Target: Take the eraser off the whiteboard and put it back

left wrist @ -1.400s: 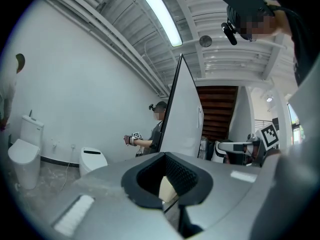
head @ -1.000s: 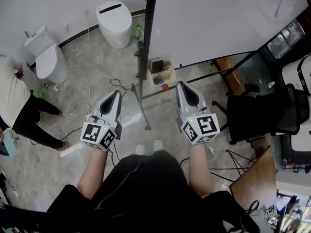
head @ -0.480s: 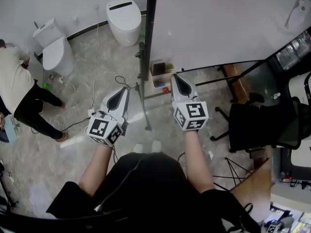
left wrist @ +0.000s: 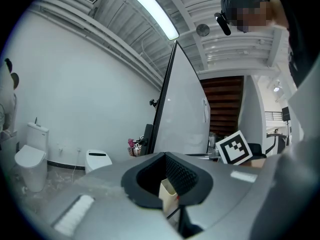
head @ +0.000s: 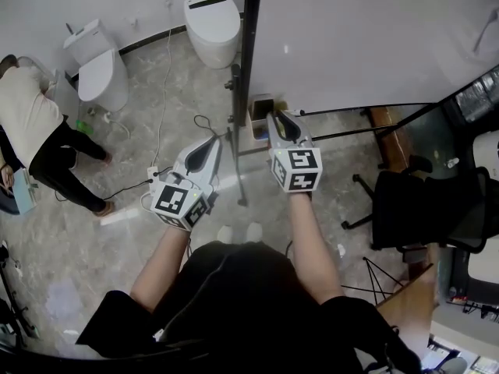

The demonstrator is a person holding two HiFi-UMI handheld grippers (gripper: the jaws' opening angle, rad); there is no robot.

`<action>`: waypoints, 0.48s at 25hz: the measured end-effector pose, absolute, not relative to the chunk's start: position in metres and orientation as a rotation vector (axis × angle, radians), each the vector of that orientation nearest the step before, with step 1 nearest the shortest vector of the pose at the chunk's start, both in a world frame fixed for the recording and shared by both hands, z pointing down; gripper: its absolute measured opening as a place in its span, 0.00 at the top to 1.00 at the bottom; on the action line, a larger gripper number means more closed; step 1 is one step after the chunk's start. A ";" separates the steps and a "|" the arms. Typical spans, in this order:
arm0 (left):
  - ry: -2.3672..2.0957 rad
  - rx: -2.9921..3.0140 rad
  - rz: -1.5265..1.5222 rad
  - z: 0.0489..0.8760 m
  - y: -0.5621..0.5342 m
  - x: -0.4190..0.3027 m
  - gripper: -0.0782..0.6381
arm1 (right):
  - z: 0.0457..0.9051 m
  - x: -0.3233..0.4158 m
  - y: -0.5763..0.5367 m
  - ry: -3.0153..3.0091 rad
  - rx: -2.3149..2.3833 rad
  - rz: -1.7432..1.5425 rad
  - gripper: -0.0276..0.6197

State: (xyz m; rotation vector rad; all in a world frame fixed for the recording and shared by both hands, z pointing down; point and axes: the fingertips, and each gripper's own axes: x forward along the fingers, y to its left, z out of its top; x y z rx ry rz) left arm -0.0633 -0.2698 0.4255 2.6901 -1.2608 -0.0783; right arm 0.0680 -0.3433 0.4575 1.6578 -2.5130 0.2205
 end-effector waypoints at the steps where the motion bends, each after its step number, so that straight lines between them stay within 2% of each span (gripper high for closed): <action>1: -1.263 2.692 -0.072 0.427 -0.270 -0.063 0.88 | 0.461 0.067 -0.346 -2.507 1.652 0.228 0.83; 6: -1.266 2.691 -0.052 0.433 -0.265 -0.067 0.88 | 0.480 0.061 -0.353 -2.474 1.625 0.266 0.76; 12: -1.281 2.676 -0.045 0.435 -0.263 -0.073 0.88 | 0.496 0.054 -0.363 -2.433 1.599 0.276 0.63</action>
